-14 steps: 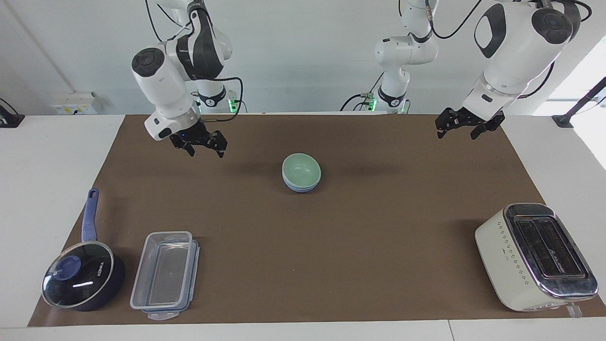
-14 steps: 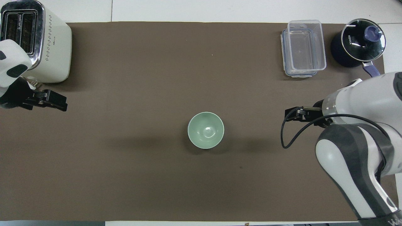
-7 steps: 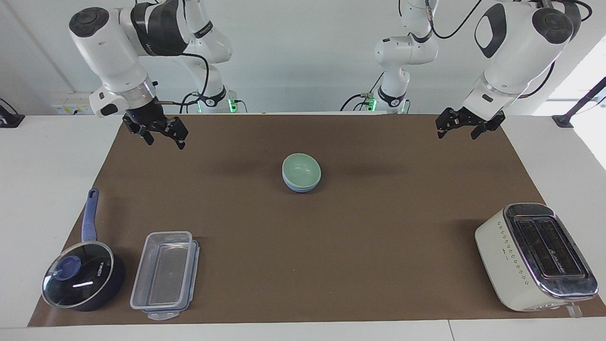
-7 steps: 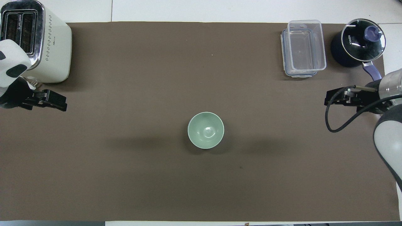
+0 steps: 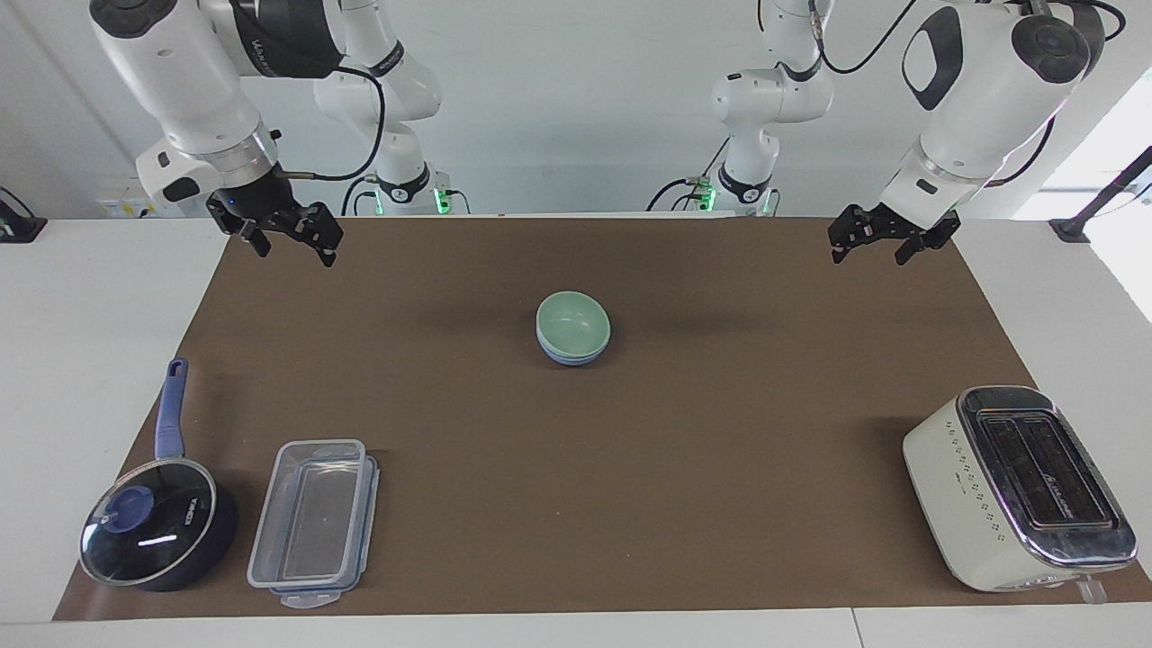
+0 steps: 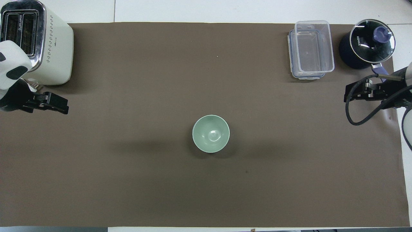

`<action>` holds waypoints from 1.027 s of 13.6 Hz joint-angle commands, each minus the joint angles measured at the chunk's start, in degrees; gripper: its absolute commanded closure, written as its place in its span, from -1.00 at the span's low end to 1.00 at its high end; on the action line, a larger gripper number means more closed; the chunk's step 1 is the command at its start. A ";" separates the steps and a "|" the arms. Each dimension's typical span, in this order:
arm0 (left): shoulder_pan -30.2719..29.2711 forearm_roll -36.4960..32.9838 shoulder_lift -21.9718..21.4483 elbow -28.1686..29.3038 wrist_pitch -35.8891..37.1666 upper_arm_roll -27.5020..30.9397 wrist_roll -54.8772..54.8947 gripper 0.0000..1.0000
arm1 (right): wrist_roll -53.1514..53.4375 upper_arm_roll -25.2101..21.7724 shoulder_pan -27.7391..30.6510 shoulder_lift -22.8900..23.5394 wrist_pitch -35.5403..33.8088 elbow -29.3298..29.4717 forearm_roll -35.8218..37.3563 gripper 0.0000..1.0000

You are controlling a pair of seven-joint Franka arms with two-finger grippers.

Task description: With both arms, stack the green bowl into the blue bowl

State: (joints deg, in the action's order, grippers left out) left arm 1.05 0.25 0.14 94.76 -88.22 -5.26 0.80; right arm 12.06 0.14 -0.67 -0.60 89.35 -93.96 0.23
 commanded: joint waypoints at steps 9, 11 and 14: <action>-0.43 -1.30 -1.01 0.51 -0.02 -0.19 0.25 -1.00 | -2.92 0.03 0.67 -0.90 -1.10 0.01 1.26 -1.00; -0.43 -1.30 -1.01 0.51 -0.02 -0.19 0.34 -1.00 | -4.67 -0.05 0.84 -0.99 -1.19 -0.08 1.35 -1.00; -0.43 -1.30 -1.01 0.51 -0.02 -0.19 0.34 -1.00 | -4.68 -0.05 1.02 -0.99 -1.28 -0.17 1.35 -1.00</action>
State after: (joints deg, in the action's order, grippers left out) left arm 1.05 0.25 0.13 94.76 -88.22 -5.26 0.80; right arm 9.11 -0.30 -0.42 -1.04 88.90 -93.96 0.35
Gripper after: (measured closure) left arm 0.000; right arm 0.000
